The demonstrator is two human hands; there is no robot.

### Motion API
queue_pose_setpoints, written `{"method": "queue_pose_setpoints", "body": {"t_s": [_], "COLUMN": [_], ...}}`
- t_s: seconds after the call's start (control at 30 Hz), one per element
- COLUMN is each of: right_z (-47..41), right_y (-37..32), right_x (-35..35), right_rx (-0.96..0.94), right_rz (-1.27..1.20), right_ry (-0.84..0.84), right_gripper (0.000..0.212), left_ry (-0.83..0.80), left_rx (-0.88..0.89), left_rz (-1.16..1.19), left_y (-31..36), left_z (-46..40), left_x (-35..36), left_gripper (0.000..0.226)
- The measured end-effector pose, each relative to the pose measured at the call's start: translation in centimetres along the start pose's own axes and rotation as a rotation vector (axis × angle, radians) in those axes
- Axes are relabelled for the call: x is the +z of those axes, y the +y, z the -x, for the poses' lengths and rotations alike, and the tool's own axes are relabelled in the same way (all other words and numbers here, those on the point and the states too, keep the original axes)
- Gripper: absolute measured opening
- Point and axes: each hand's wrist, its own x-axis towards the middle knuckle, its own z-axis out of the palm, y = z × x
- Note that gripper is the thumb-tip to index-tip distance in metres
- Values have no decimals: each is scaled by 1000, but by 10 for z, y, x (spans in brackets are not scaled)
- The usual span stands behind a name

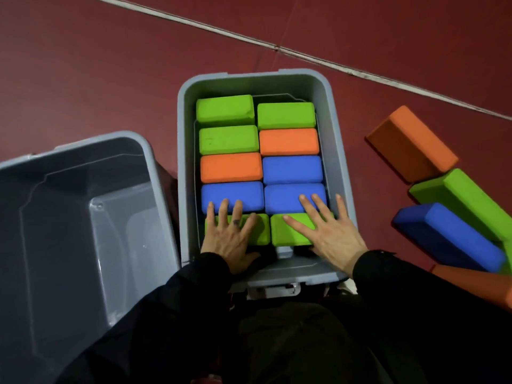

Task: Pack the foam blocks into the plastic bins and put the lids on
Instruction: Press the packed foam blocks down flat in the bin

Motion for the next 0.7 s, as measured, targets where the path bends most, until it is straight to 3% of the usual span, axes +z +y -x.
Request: {"method": "queue_pose_setpoints", "body": {"t_s": [0.13, 0.23, 0.33, 0.4, 0.5, 0.57, 0.63, 0.7], "right_z": [-5, -35, -82, -98, -96, -95, -109, -134], "right_y": [-3, -9, 8, 12, 14, 18, 22, 28], "right_x": [-18, -35, -45, -44, -38, -40, -53, -73], "right_rx": [-32, 415, 863, 921, 800, 767, 826, 787], "right_rz": [-230, -881, -1457, -1473, -1417, -1396, -1334, -1176], "right_ry": [28, 251, 295, 282, 237, 207, 338, 516], "right_gripper": [94, 89, 90, 88, 85, 86, 78, 73], "left_ry": [19, -28, -46, -18, 42, 103, 165, 237], "left_rx": [-26, -88, -112, -110, -171, -147, -134, -166], "left_rz": [62, 135, 195, 265, 378, 293, 155, 166], "left_y": [-7, -4, -3, -11, -22, -21, -17, -21], "left_z": [-12, -11, -2, -2, -3, -7, -25, -49], "left_x": [-8, -2, 3, 5, 2, -2, -11, -26], "left_gripper": [119, 121, 109, 101, 83, 70, 63, 63]}}
